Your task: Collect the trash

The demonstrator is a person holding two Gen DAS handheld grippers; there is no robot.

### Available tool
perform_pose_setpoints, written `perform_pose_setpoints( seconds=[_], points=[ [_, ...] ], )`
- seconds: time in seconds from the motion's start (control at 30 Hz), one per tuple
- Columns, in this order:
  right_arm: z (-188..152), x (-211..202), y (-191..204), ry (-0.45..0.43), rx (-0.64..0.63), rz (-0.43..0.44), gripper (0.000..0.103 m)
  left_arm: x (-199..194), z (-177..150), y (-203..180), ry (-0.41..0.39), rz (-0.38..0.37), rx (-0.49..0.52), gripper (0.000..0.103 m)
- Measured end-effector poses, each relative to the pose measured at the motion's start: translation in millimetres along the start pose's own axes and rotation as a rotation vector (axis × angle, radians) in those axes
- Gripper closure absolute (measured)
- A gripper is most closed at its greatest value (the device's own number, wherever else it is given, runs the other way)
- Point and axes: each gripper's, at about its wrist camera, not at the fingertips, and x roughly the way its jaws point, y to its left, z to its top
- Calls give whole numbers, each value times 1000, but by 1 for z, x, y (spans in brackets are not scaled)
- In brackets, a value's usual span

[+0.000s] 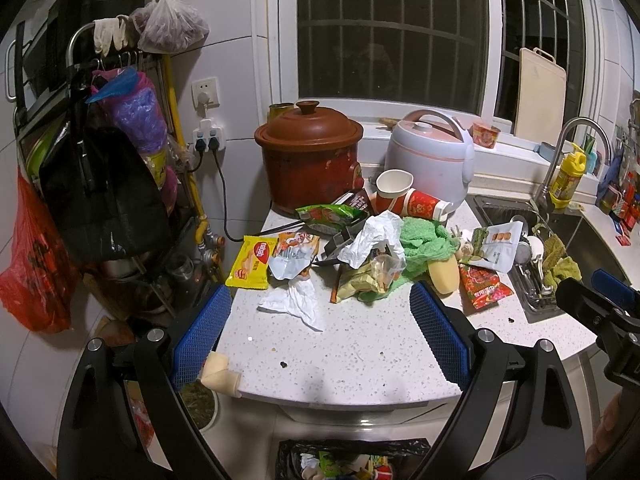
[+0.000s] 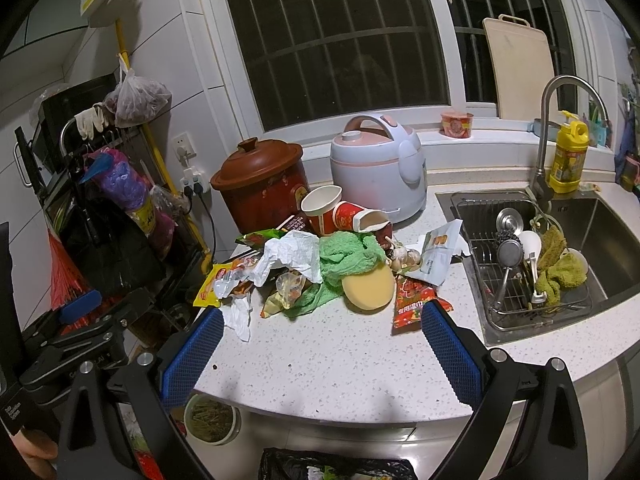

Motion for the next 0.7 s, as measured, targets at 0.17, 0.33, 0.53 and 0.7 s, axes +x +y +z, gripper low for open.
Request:
perform_pose_setpoints(
  seconds=[0.17, 0.33, 0.53, 0.7],
  points=[
    [0, 1, 0, 0, -1, -1, 5, 0, 0, 0, 0, 0, 0, 14],
    [0, 1, 0, 2, 1, 0, 5, 0, 0, 0, 1, -2, -1, 14],
    [0, 3, -1, 3, 1, -3, 5, 0, 0, 0, 2, -2, -1, 14],
    [1, 3, -1, 4, 3, -2, 5, 0, 0, 0, 3, -4, -2, 14]
  ],
)
